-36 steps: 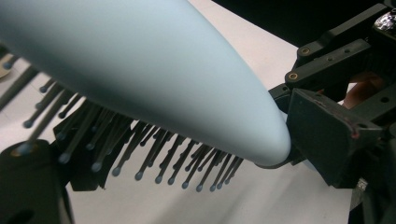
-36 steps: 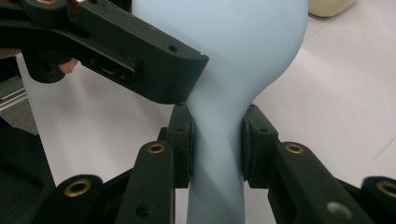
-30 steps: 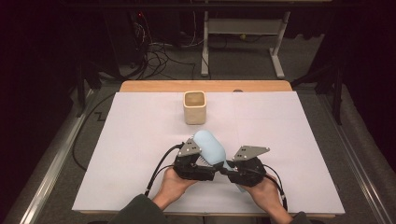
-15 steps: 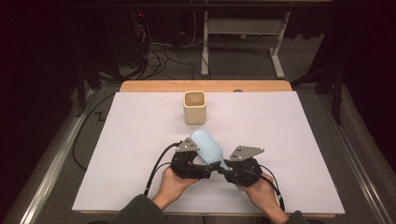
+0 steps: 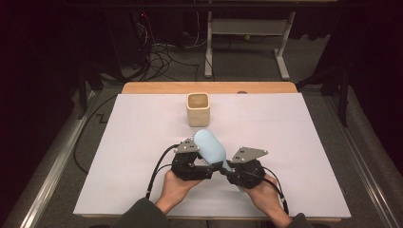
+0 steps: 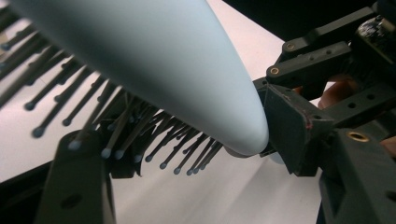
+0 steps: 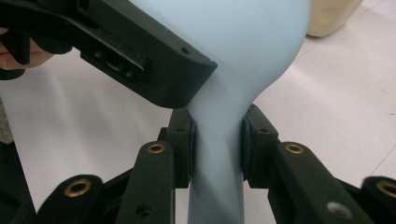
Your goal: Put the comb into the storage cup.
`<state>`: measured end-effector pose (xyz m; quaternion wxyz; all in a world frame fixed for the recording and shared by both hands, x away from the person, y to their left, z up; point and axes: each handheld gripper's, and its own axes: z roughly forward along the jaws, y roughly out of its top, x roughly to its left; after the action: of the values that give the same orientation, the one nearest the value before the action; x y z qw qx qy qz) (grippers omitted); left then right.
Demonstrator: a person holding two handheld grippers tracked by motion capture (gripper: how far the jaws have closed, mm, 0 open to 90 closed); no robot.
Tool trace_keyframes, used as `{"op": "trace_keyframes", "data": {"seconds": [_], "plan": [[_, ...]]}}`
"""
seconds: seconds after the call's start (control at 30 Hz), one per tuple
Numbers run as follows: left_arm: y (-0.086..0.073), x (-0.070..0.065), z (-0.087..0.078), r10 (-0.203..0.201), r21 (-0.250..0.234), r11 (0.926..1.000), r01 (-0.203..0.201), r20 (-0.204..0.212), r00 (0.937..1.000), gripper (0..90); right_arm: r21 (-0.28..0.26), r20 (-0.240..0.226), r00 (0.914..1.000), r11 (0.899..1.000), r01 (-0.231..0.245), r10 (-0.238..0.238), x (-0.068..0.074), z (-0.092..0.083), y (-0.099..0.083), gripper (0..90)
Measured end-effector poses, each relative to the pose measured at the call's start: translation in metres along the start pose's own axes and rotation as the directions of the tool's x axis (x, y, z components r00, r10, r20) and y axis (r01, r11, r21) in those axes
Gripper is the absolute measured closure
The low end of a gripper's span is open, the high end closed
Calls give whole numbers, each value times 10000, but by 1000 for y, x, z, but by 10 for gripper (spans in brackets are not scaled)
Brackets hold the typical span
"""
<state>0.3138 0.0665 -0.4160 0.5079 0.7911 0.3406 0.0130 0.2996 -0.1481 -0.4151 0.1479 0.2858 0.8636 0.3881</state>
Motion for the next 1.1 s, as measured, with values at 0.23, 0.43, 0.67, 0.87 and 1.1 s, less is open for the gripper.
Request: {"op": "trace_keyframes", "data": {"seconds": [0.23, 0.43, 0.67, 0.87, 1.1], "plan": [[3, 3, -6, -149, -163, 9997, 154, 336, 9993, 425, 26, 77, 9998, 9998, 203, -204, 1, 2, 1, 701], [5, 1, -9, 15, -227, 9997, -5, 426, 9991, 467, -18, 45, 9998, 9998, 197, -197, 2, 3, 2, 702], [9, 1, -12, 20, -158, 9999, -12, 525, 9986, 491, -179, -15, 9998, 9996, 199, -199, 2, 2, 5, 701], [11, 0, -14, 13, -42, 10000, -11, 622, 9981, 517, -221, -166, 9998, 9997, 118, -122, 1, 2, 5, 701], [12, 1, -16, 57, 23, 10000, -59, 846, 9964, 532, -287, -441, 9990, 9996, 9, -22, 1, 0, 5, 700]]}}
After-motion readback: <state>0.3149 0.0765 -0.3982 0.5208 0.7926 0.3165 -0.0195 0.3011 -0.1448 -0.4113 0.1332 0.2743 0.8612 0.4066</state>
